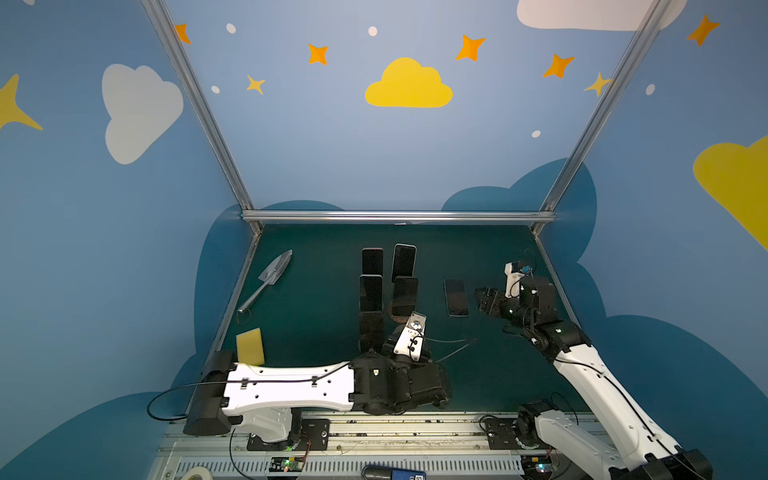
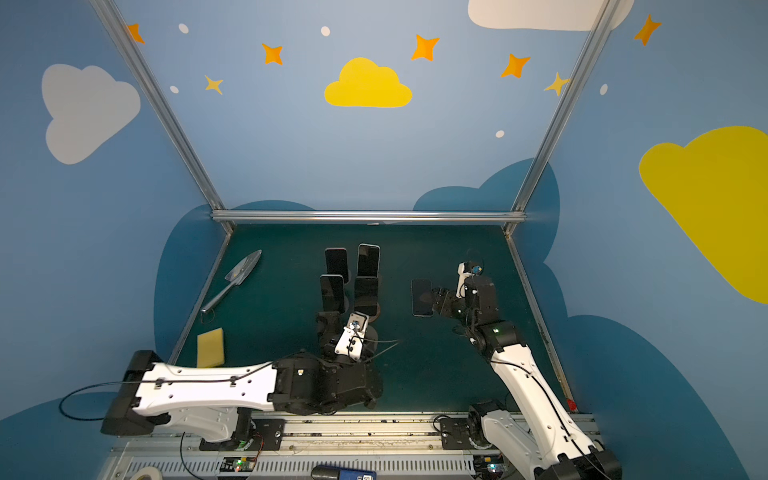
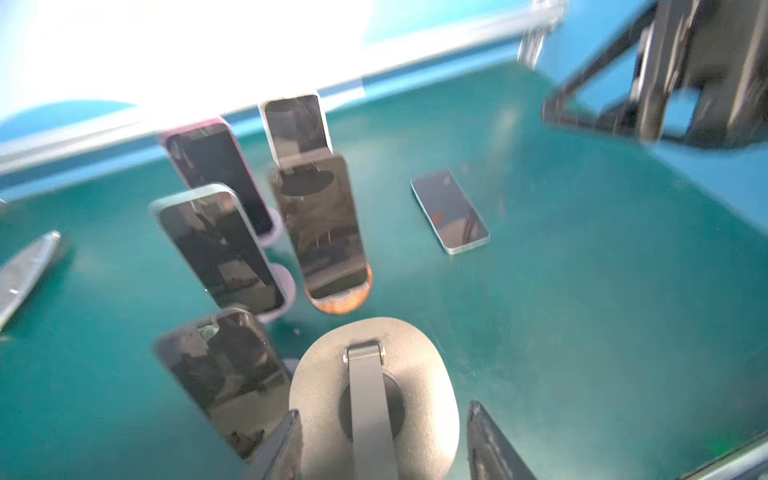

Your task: Remove the phone from the phone stand

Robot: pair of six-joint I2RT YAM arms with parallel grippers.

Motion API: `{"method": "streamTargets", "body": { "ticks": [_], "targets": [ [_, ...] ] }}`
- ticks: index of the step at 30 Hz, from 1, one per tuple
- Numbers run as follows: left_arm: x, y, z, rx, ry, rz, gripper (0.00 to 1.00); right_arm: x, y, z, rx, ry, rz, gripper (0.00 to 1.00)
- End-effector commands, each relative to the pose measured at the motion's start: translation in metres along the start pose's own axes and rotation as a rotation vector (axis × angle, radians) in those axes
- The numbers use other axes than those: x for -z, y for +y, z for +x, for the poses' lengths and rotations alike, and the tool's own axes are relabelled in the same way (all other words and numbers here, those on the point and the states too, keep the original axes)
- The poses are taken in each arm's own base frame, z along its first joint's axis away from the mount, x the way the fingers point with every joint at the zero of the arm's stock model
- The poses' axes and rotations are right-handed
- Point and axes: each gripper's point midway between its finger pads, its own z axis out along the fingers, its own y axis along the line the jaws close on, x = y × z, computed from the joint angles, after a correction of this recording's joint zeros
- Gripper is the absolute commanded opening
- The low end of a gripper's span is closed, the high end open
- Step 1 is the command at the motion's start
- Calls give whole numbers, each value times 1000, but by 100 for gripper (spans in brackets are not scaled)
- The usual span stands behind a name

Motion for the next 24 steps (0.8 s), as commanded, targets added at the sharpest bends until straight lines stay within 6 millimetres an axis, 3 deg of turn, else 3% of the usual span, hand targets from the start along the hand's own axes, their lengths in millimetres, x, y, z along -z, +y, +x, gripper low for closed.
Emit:
{"method": "streamTargets", "body": {
  "ticks": [1,4,12,17,20,24],
  "targets": [
    [15,30,-28,-63,-89,-67,42,9,8,-15,-4,-37,-25,80],
    [18,59,-42,-28,-92,-101,42,8,11,-17,-6,-40,-38,80],
    [3,145,-69,77,-52,-195,42,5,14,-21,-15,-44,-51,80],
    [-7,185,-94,111,-36,-245,43,1,17,-21,-24,-39,-67,79],
    [-27,210,-100,177,-7,-249,42,-2,18,-21,-34,-37,-76,79],
    [-71,242,-102,256,34,-247,42,-7,18,-20,-49,-39,-82,79]
  ]
}}
